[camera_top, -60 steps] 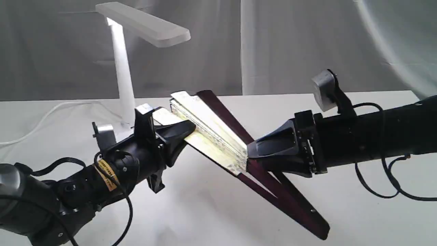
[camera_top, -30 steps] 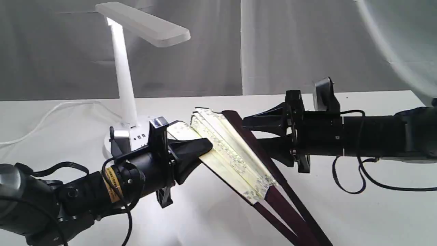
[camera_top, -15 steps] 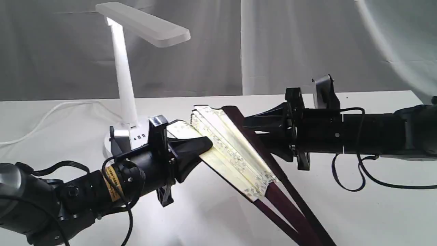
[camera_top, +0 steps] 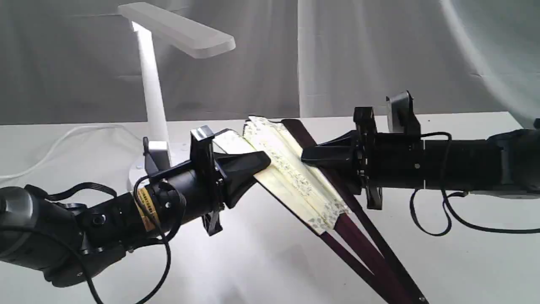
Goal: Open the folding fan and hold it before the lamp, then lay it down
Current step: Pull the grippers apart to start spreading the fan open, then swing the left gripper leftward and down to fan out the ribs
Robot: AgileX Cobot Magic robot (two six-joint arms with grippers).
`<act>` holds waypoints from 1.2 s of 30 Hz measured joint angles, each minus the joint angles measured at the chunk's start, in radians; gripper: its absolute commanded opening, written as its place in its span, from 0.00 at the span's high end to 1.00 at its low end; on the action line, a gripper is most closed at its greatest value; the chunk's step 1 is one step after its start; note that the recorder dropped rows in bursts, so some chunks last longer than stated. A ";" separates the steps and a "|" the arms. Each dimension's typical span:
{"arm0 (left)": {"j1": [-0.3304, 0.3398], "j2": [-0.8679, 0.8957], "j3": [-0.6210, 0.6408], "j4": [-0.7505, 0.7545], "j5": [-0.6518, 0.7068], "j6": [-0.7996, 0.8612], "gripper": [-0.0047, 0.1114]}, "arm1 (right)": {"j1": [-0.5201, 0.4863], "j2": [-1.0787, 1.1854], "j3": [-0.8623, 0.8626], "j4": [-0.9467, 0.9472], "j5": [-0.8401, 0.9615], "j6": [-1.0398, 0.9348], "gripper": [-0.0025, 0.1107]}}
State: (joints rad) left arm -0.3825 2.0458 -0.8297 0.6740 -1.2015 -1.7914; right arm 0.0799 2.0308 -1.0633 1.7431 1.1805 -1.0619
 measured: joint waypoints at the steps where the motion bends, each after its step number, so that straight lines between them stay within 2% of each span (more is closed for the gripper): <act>1: 0.000 0.000 0.000 0.002 0.000 0.000 0.96 | 0.000 0.000 0.000 0.000 0.000 0.000 0.76; 4: 0.000 0.000 0.000 0.006 0.000 0.000 0.96 | 0.000 0.000 0.000 0.000 0.000 0.000 0.79; 9: 0.020 0.001 0.000 0.038 0.004 0.000 0.96 | 0.000 0.000 -0.002 0.004 -0.004 0.000 0.98; 24: 0.027 0.007 0.002 -0.056 -0.002 0.011 0.96 | 0.000 0.001 -0.086 0.004 -0.049 0.054 0.98; 36: 0.027 -0.143 0.212 -0.252 -0.002 0.120 0.96 | -0.062 0.001 -0.086 0.026 -0.063 0.093 0.98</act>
State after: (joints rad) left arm -0.3560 1.9029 -0.6180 0.4224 -1.2034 -1.6713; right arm 0.0181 2.0314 -1.1490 1.7686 1.1177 -0.9691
